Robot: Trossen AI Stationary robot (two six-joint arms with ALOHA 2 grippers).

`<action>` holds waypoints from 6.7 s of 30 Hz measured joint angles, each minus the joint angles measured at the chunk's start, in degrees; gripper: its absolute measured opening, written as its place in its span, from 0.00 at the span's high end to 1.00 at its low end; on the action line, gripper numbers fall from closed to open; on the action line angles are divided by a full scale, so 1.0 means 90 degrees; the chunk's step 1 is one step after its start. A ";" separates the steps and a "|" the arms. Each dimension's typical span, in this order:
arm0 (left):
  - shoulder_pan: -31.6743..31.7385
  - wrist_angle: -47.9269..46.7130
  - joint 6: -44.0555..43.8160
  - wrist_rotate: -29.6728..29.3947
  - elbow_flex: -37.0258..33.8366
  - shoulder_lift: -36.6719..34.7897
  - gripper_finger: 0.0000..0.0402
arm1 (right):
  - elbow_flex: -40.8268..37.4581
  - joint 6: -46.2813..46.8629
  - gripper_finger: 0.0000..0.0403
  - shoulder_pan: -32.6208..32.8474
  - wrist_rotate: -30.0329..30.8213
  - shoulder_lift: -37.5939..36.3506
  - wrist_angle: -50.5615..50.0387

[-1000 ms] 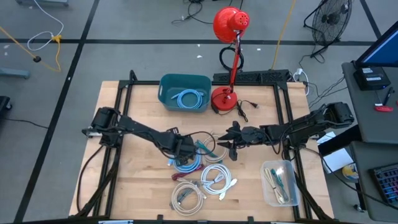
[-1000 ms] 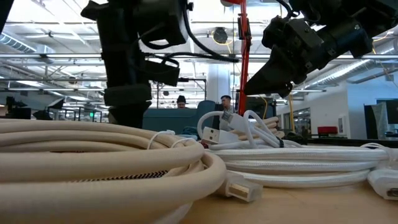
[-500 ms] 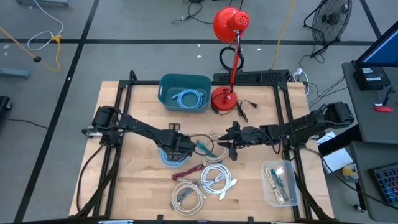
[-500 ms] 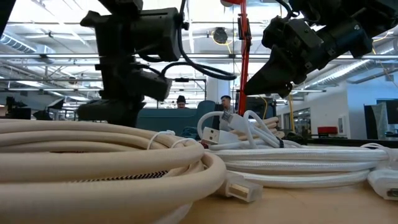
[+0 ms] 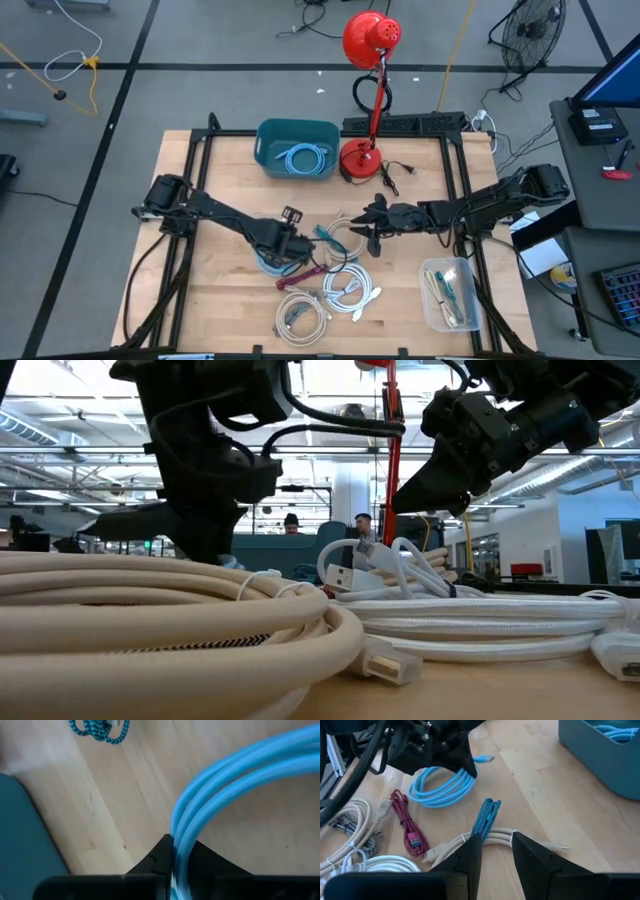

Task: Pick & Place USB Port
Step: Put the light blue hdmi cable into the blue bin

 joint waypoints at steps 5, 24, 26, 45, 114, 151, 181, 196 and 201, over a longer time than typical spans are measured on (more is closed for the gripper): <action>-0.0080 0.0120 -0.0394 -0.0032 0.0000 0.0000 0.82 | 0.0000 0.0045 0.75 0.0000 0.0002 0.0000 0.0001; 0.0029 -0.1961 -0.5549 0.0592 0.0775 -0.0070 0.42 | -0.0091 0.0067 0.75 0.0002 0.0147 0.0000 0.0004; -0.0069 -0.1965 -0.6151 0.0987 0.0726 -0.0070 0.42 | -0.0135 0.0152 0.75 0.0000 0.0158 0.0000 0.0016; -0.0563 -0.1232 -0.7891 0.1292 -0.0090 -0.0066 0.42 | -0.0255 0.0163 0.75 0.0002 0.0138 0.0000 0.0360; 0.0953 -0.0674 -0.1136 0.0997 -0.0630 -0.1341 0.50 | -0.0255 -0.0002 0.75 0.0002 0.0131 0.0000 0.0471; 0.1260 0.0855 -0.1109 0.1111 -0.1880 -0.1361 0.72 | -0.0255 0.0001 0.75 0.0002 0.0153 0.0000 0.0571; 0.1206 0.0520 -0.0845 0.1124 -0.1700 -0.1336 0.33 | -0.0255 0.0018 0.75 -0.0002 0.0158 0.0000 0.0573; 0.1694 0.0849 -0.0591 0.1816 -0.1937 -0.1335 0.65 | -0.0255 0.0018 0.75 -0.0002 0.0158 0.0000 0.0573; 0.1686 0.0892 -0.0845 0.1841 -0.1985 -0.1345 0.78 | -0.0255 0.0018 0.75 -0.0003 0.0158 0.0000 0.0573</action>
